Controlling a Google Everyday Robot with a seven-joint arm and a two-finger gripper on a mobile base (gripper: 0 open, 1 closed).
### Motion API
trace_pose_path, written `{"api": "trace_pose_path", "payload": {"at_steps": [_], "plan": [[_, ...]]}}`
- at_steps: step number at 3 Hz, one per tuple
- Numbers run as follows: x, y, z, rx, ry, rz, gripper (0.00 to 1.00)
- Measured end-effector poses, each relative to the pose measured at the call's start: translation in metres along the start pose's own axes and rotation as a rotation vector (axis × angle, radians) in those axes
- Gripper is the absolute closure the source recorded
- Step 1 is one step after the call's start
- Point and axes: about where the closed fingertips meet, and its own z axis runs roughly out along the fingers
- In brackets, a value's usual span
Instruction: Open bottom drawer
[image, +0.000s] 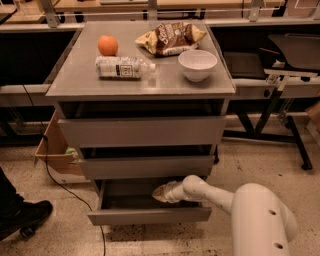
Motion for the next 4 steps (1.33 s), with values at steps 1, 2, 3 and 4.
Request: {"api": "trace_pose_path", "payload": {"at_steps": [1, 2, 3, 4], "plan": [[0.026, 0.006, 0.037, -0.064, 0.091, 0.017, 1.00], [0.051, 0.021, 0.051, -0.111, 0.157, 0.033, 1.00], [0.080, 0.040, 0.043, -0.144, 0.212, 0.049, 1.00], [0.098, 0.063, 0.022, -0.172, 0.252, 0.056, 1.00]]}}
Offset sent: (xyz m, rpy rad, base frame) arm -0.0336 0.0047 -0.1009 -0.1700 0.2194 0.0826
